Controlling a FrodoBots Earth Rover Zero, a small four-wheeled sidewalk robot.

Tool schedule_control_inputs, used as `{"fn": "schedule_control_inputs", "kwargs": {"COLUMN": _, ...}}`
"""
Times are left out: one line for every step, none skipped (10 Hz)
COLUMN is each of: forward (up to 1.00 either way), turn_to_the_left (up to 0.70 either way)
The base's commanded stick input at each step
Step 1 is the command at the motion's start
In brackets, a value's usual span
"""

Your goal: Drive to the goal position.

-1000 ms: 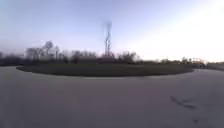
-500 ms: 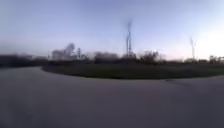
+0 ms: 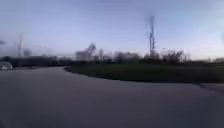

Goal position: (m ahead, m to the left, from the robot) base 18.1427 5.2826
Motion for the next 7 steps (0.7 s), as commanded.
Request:
{"fn": "schedule_control_inputs", "kwargs": {"forward": 1.0, "turn_to_the_left": 0.41}}
{"fn": "schedule_control_inputs", "kwargs": {"forward": 1.0, "turn_to_the_left": 0.41}}
{"fn": "schedule_control_inputs", "kwargs": {"forward": 1.0, "turn_to_the_left": 0.41}}
{"fn": "schedule_control_inputs", "kwargs": {"forward": 1.0, "turn_to_the_left": 0.41}}
{"fn": "schedule_control_inputs", "kwargs": {"forward": 1.0, "turn_to_the_left": 0.41}}
{"fn": "schedule_control_inputs", "kwargs": {"forward": 1.0, "turn_to_the_left": 0.41}}
{"fn": "schedule_control_inputs", "kwargs": {"forward": 1.0, "turn_to_the_left": 0.41}}
